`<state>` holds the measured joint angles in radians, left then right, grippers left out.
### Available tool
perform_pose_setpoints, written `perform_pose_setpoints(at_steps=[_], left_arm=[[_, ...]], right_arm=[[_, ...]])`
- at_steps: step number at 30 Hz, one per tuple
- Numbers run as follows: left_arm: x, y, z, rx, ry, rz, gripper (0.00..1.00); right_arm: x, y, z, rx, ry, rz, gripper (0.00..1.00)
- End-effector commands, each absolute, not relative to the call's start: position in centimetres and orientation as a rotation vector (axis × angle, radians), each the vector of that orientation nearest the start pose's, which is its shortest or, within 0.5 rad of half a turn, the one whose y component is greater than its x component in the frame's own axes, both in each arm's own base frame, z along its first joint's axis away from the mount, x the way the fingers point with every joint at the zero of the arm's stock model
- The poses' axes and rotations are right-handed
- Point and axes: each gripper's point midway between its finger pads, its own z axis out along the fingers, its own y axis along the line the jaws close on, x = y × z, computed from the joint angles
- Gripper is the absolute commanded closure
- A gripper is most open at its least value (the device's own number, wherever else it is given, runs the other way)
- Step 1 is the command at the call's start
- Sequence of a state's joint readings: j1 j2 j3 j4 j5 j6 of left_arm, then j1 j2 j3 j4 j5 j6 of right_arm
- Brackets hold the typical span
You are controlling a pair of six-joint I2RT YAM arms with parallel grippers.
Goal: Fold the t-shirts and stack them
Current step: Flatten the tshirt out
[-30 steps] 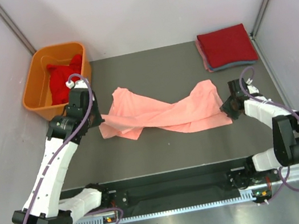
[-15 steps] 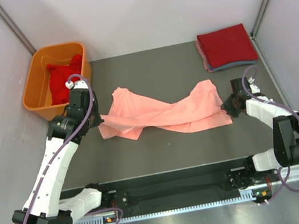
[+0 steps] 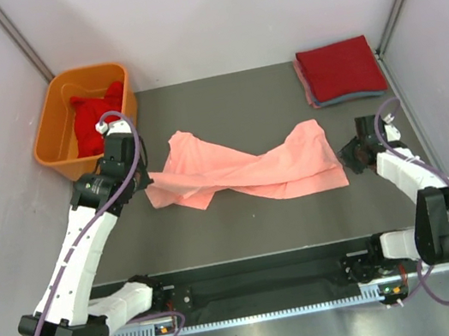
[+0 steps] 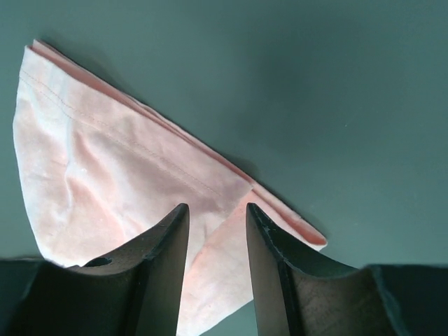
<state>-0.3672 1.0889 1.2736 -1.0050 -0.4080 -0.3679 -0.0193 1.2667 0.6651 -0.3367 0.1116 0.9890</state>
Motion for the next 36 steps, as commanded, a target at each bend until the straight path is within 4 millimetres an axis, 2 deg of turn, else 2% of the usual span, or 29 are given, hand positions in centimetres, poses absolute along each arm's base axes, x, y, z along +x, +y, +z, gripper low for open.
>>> perform_pose_setpoints(at_steps=[1, 13, 19, 21, 24, 25, 26, 27, 28, 29, 30, 31, 32, 33, 34, 35, 36], left_arm=[[27.1, -4.5, 26.6, -0.202, 2.254, 0.082, 1.00], [27.2, -4.8, 26.6, -0.190, 2.257, 0.065, 1.00], [27.4, -5.0, 26.6, -0.186, 2.256, 0.052, 1.00], [27.6, -5.3, 26.6, -0.185, 2.254, 0.036, 1.00], [28.0, -5.6, 27.1, -0.193, 2.237, 0.018, 1.00], [28.4, -5.7, 27.7, -0.203, 2.219, 0.010, 1.00], [29.1, -5.9, 29.9, -0.219, 2.165, -0.015, 1.00], [29.9, -6.3, 30.7, -0.223, 2.148, -0.033, 1.00], [30.6, -6.7, 32.1, -0.229, 2.115, -0.057, 1.00], [31.3, -7.0, 35.8, -0.249, 2.028, -0.103, 1.00], [32.2, -7.2, 36.9, -0.266, 2.006, -0.113, 1.00], [32.5, -7.3, 40.8, -0.286, 1.913, -0.156, 1.00], [32.7, -7.3, 42.7, -0.298, 1.868, -0.176, 1.00], [33.1, -7.4, 44.2, -0.312, 1.837, -0.191, 1.00], [32.4, -7.1, 48.7, -0.327, 1.730, -0.242, 1.00], [32.0, -7.0, 50.5, -0.334, 1.691, -0.264, 1.00], [31.7, -7.0, 52.2, -0.343, 1.649, -0.294, 1.00]], right_arm=[[30.9, 0.5, 5.4, 1.309, 2.156, 0.253, 0.61], [31.8, 1.4, 3.6, 1.361, 2.175, 0.321, 0.62], [31.9, 1.5, 2.3, 1.386, 2.191, 0.325, 0.67], [32.2, 1.6, 2.0, 1.374, 2.190, 0.339, 0.81], [32.4, 0.6, 3.1, 1.320, 2.180, 0.280, 0.98], [33.6, 0.1, 5.1, 1.278, 2.148, 0.269, 1.00], [33.2, -0.9, 6.6, 1.228, 2.155, 0.197, 1.00], [34.9, -1.6, 10.2, 1.179, 2.100, 0.198, 1.00], [35.3, -2.1, 12.2, 1.150, 2.075, 0.179, 1.00], [34.8, -3.0, 14.6, 1.103, 2.064, 0.131, 1.00], [36.1, -3.4, 19.4, 1.055, 1.983, 0.147, 1.00], [36.0, -4.0, 22.4, 1.028, 1.932, 0.130, 1.00], [35.2, -4.4, 24.1, 0.991, 1.952, 0.087, 1.00], [35.5, -4.6, 29.3, 0.939, 1.865, 0.110, 1.00], [34.3, -4.9, 31.5, 0.917, 1.852, 0.087, 1.00], [33.6, -5.5, 33.9, 0.886, 1.819, 0.065, 1.00], [32.6, -5.7, 38.9, 0.859, 1.721, 0.083, 1.00]])
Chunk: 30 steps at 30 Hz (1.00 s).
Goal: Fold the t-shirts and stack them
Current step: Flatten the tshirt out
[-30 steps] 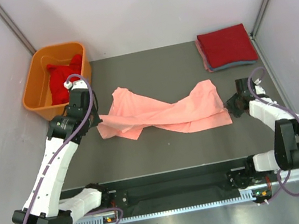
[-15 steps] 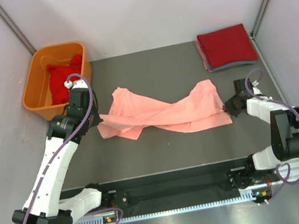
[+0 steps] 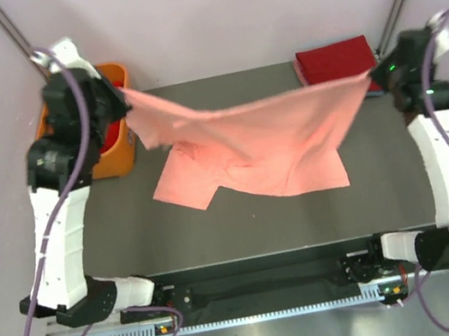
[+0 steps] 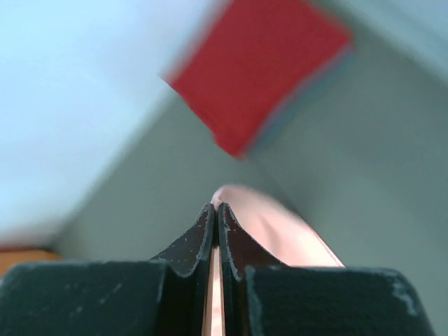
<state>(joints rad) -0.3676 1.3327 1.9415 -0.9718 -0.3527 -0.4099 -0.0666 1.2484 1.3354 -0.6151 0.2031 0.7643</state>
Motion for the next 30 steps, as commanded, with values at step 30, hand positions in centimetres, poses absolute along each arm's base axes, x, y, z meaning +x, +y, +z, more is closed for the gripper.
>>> perform_pose_setpoints(at_steps=[30], left_arm=[[22.6, -6.8, 62.1, -0.164, 1.269, -0.515, 1.00]], right_arm=[[17.7, -5.6, 53.1, 0.689, 1.274, 0.102, 1.00]])
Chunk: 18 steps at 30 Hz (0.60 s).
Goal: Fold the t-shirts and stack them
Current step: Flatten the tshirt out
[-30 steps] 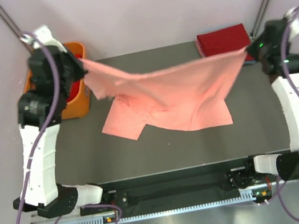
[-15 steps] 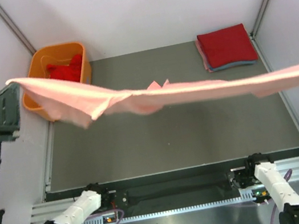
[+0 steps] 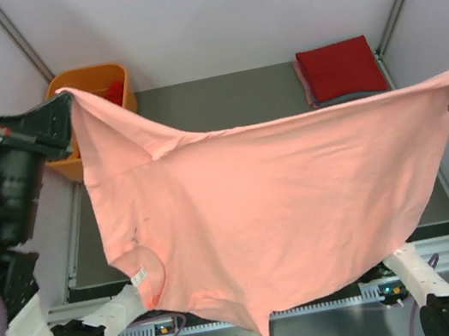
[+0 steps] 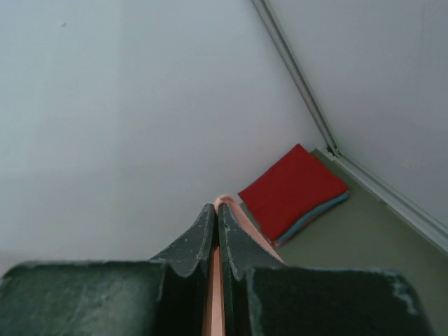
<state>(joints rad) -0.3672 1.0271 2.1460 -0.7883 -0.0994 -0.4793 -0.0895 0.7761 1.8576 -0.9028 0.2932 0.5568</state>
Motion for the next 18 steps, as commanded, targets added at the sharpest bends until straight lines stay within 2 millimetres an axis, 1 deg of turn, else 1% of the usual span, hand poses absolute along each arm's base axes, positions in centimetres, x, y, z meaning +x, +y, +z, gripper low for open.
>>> perform_pose_setpoints(at_steps=[1, 2, 3, 4, 5, 6, 7, 8, 9, 10, 11, 12, 13, 14, 15, 16, 17, 18], left_arm=[[24.3, -6.4, 61.3, -0.189, 1.283, -0.461, 1.00], [26.7, -6.8, 59.7, -0.172, 1.322, -0.401, 1.00], [29.6, -7.4, 56.4, -0.166, 1.395, -0.346, 1.00], [31.4, -7.7, 56.1, -0.167, 1.371, -0.322, 1.00], [34.2, -8.2, 53.7, -0.147, 1.424, -0.258, 1.00], [36.3, -8.9, 50.8, -0.128, 1.477, -0.230, 1.00], [38.0, -9.4, 50.2, -0.118, 1.467, -0.225, 1.00], [40.7, -10.9, 47.4, -0.069, 1.523, -0.240, 1.00], [42.4, -11.1, 45.2, -0.062, 1.561, -0.237, 1.00], [43.9, -11.6, 43.6, -0.050, 1.584, -0.248, 1.00], [46.6, -12.5, 40.8, -0.038, 1.625, -0.262, 1.00], [48.2, -12.1, 39.2, -0.047, 1.653, -0.253, 1.00], [49.6, -12.2, 37.5, -0.049, 1.683, -0.257, 1.00], [52.0, -12.6, 34.3, -0.046, 1.734, -0.266, 1.00], [53.2, -12.8, 33.3, -0.027, 1.743, -0.303, 1.00], [54.2, -12.9, 32.0, -0.027, 1.755, -0.320, 1.00], [56.1, -13.1, 29.4, -0.040, 1.782, -0.334, 1.00], [57.0, -13.3, 29.0, -0.025, 1.783, -0.371, 1.00]], right_arm=[[19.3, -5.8, 53.0, 0.677, 1.250, 0.096, 1.00], [22.2, -6.1, 49.2, 0.689, 1.336, 0.066, 1.00], [23.8, -6.1, 47.7, 0.683, 1.363, 0.065, 1.00], [26.1, -6.0, 47.3, 0.656, 1.352, 0.081, 1.00], [28.6, -5.9, 43.1, 0.660, 1.433, 0.075, 1.00], [30.2, -5.8, 41.6, 0.653, 1.457, 0.085, 1.00], [33.0, -5.3, 40.3, 0.628, 1.472, 0.126, 1.00], [34.8, -5.1, 36.9, 0.632, 1.532, 0.134, 1.00], [37.5, -4.7, 35.3, 0.615, 1.550, 0.168, 1.00], [38.8, -4.5, 33.9, 0.608, 1.564, 0.178, 1.00], [39.9, -4.6, 31.9, 0.614, 1.591, 0.179, 1.00], [42.2, -4.8, 30.1, 0.616, 1.606, 0.179, 1.00], [43.3, -4.8, 28.9, 0.612, 1.627, 0.188, 1.00], [44.5, -4.9, 28.5, 0.606, 1.638, 0.202, 1.00], [46.5, -4.5, 25.9, 0.580, 1.699, 0.234, 1.00], [47.5, -4.5, 25.2, 0.568, 1.714, 0.245, 1.00], [48.7, -4.6, 25.3, 0.556, 1.711, 0.254, 1.00], [50.0, -4.3, 22.9, 0.542, 1.769, 0.273, 1.00]])
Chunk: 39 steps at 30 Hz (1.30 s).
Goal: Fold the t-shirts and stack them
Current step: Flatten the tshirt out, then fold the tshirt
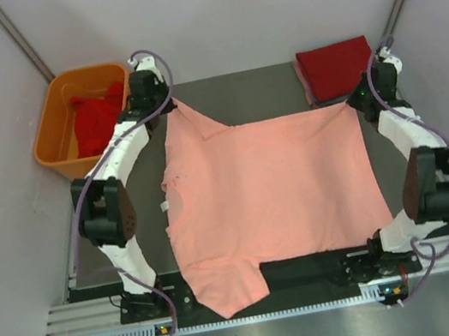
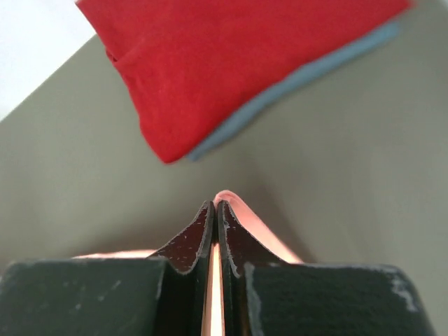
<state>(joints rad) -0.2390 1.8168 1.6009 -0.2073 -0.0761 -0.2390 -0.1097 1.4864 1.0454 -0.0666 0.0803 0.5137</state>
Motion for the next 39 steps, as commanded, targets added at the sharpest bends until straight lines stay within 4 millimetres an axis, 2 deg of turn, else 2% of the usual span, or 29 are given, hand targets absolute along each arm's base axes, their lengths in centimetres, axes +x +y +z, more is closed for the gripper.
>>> perform_pose_setpoints(at_steps=[1, 2, 3, 4, 5, 6, 7, 8, 9, 11, 12, 16, 17, 18, 20, 22, 23, 24, 25, 27, 28, 30, 36, 37, 38, 39], left_arm=[[57.8, -13.5, 28.1, -0.033, 1.799, -0.391, 1.00], [59.2, -13.7, 25.4, -0.033, 1.841, -0.400, 1.00], [60.2, -13.5, 26.2, -0.039, 1.817, -0.412, 1.00], [60.9, -13.7, 25.7, -0.030, 1.822, -0.431, 1.00], [61.9, -13.9, 23.4, -0.030, 1.856, -0.437, 1.00], [62.8, -13.9, 24.3, -0.022, 1.835, -0.446, 1.00], [63.5, -14.2, 22.4, -0.017, 1.862, -0.464, 1.00], [63.9, -14.2, 22.2, -0.015, 1.863, -0.474, 1.00], [64.4, -14.2, 23.0, -0.016, 1.845, -0.481, 1.00], [64.8, -14.2, 21.4, -0.039, 1.895, -0.489, 1.00], [64.8, -14.3, 21.9, -0.045, 1.896, -0.493, 1.00], [63.4, -12.8, 20.6, -0.187, 1.979, -0.450, 1.00], [62.7, -12.7, 20.9, -0.200, 1.994, -0.452, 1.00], [61.9, -12.6, 20.0, -0.217, 2.027, -0.453, 1.00], [60.4, -12.6, 20.4, -0.246, 2.054, -0.469, 1.00], [59.1, -12.6, 19.5, -0.258, 2.107, -0.473, 1.00], [58.4, -12.5, 20.0, -0.260, 2.115, -0.475, 1.00], [57.3, -12.4, 19.0, -0.272, 2.159, -0.468, 1.00], [56.6, -12.3, 19.8, -0.285, 2.155, -0.474, 1.00], [55.1, -12.1, 19.1, -0.303, 2.193, -0.473, 1.00], [54.4, -11.9, 20.1, -0.316, 2.185, -0.467, 1.00], [53.7, -11.6, 20.8, -0.317, 2.196, -0.455, 1.00], [49.8, -11.6, 21.7, -0.318, 2.285, -0.471, 1.00], [49.0, -11.5, 22.8, -0.322, 2.269, -0.476, 1.00], [48.3, -11.2, 21.9, -0.340, 2.283, -0.459, 1.00], [47.8, -11.1, 22.1, -0.345, 2.278, -0.465, 1.00]], right_arm=[[50.7, -4.3, 22.3, 0.522, 1.791, 0.286, 1.00], [51.7, -4.6, 22.7, 0.516, 1.786, 0.289, 1.00], [52.5, -4.9, 21.0, 0.520, 1.821, 0.285, 1.00], [52.9, -5.2, 20.6, 0.518, 1.829, 0.296, 1.00], [53.6, -5.6, 21.2, 0.513, 1.817, 0.297, 1.00], [54.1, -5.9, 19.4, 0.525, 1.856, 0.297, 1.00], [54.4, -6.1, 19.0, 0.523, 1.866, 0.308, 1.00], [55.0, -6.3, 19.1, 0.519, 1.866, 0.316, 1.00], [55.3, -6.4, 18.0, 0.523, 1.889, 0.322, 1.00], [55.5, -6.4, 17.7, 0.517, 1.897, 0.332, 1.00], [55.5, -6.4, 17.4, 0.520, 1.901, 0.330, 1.00], [55.1, -6.8, 16.2, 0.553, 1.947, 0.317, 1.00], [54.8, -6.8, 15.9, 0.558, 1.953, 0.319, 1.00], [54.7, -6.8, 15.8, 0.565, 1.953, 0.323, 1.00], [54.3, -6.9, 15.6, 0.577, 1.969, 0.313, 1.00], [53.6, -7.4, 14.8, 0.600, 2.012, 0.281, 1.00], [53.3, -7.5, 14.6, 0.604, 2.021, 0.277, 1.00], [53.0, -7.5, 14.6, 0.599, 2.027, 0.273, 1.00], [52.7, -7.7, 14.5, 0.604, 2.032, 0.272, 1.00], [51.8, -7.8, 14.0, 0.630, 2.061, 0.269, 1.00], [51.5, -8.2, 14.0, 0.643, 2.063, 0.264, 1.00], [50.8, -8.5, 13.9, 0.664, 2.069, 0.257, 1.00], [49.1, -9.5, 12.5, 0.711, 2.120, 0.207, 1.00], [48.9, -9.6, 12.4, 0.712, 2.121, 0.210, 1.00], [48.6, -9.4, 12.0, 0.716, 2.129, 0.212, 1.00], [48.4, -9.5, 11.8, 0.722, 2.132, 0.212, 1.00]])
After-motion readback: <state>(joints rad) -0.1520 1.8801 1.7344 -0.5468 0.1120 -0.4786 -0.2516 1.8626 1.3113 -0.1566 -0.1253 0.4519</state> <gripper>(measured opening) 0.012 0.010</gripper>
